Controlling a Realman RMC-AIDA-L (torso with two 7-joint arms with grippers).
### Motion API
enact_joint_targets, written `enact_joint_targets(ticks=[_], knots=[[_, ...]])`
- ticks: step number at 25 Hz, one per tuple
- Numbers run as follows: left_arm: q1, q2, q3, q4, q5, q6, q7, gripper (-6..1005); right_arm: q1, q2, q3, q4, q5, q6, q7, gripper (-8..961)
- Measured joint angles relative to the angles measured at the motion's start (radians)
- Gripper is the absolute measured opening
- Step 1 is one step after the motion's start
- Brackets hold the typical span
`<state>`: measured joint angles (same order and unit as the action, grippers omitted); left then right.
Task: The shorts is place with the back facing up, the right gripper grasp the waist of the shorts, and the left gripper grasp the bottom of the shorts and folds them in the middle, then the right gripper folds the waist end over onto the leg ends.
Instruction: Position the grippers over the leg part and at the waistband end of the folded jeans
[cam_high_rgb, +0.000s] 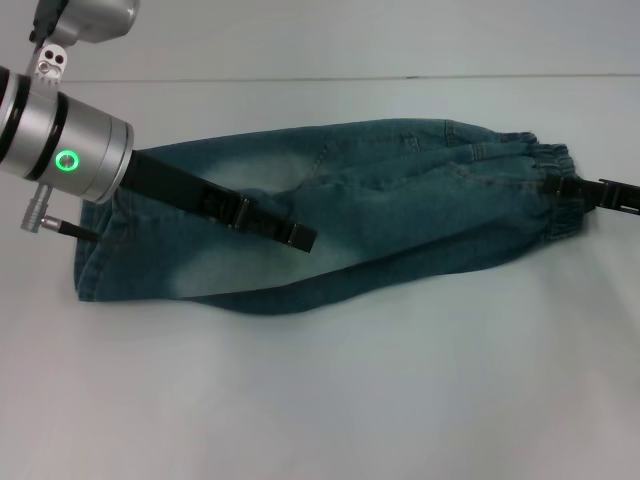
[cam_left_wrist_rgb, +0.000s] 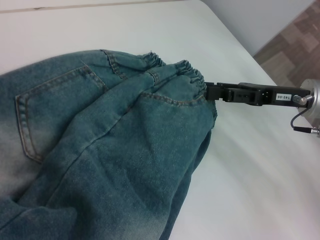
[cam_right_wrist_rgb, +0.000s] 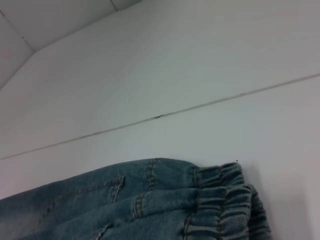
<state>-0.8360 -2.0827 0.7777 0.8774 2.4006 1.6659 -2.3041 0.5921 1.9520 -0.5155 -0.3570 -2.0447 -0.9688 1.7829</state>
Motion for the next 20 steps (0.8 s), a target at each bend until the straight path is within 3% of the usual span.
enact_joint_targets(ticks=[20], knots=[[-0.002,0.0,0.0,0.0,0.0,0.003,-0.001,817,0.005,0.005,0.01,-0.009,0.008,-0.089,0.001,916]])
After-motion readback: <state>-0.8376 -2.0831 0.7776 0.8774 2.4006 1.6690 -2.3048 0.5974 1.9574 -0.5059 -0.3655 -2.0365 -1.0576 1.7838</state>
